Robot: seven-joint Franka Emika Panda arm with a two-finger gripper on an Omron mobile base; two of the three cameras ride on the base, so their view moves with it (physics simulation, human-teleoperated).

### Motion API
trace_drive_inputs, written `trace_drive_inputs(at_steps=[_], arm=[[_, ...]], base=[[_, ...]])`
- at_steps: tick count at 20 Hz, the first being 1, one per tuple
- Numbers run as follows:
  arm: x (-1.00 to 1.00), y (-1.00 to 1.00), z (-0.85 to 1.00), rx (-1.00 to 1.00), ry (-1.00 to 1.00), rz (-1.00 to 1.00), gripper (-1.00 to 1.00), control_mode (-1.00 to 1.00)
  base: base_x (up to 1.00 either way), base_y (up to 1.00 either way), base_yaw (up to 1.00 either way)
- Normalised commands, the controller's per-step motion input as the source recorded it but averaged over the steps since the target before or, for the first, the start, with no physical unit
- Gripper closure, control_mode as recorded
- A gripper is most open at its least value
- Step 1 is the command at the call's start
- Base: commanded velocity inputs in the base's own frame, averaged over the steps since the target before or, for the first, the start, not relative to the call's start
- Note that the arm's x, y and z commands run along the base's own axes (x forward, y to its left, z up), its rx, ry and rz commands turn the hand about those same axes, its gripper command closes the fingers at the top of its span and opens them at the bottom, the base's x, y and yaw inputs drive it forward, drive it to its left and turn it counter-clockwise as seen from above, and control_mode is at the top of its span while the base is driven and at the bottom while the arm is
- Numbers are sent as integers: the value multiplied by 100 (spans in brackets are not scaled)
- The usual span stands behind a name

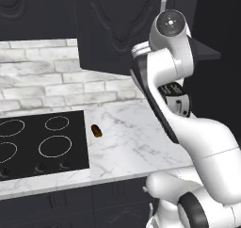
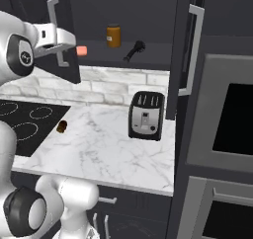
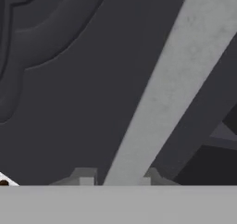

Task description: Pick the bar soap and dish brush from the cabinet and place them on the counter.

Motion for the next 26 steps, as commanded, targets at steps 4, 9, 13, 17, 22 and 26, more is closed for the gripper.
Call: trace_drive_inputs(at_steps=[4, 9, 13, 17, 22, 26], arm=[[-64, 22, -18, 0, 0, -1, 100, -100], [-63, 30, -17, 0, 0, 0, 100, -100], [-62, 34, -20, -1, 0, 0, 100, -100], [-59, 37, -22, -1, 0, 0, 100, -100], [-44, 34, -17, -2, 0, 0, 100, -100], [-22, 25, -5, -2, 0, 0, 100, -100]], base=[[0, 0, 0], [0, 0, 0], [0, 0, 0], [0, 0, 0], [0, 0, 0], [0, 0, 0]])
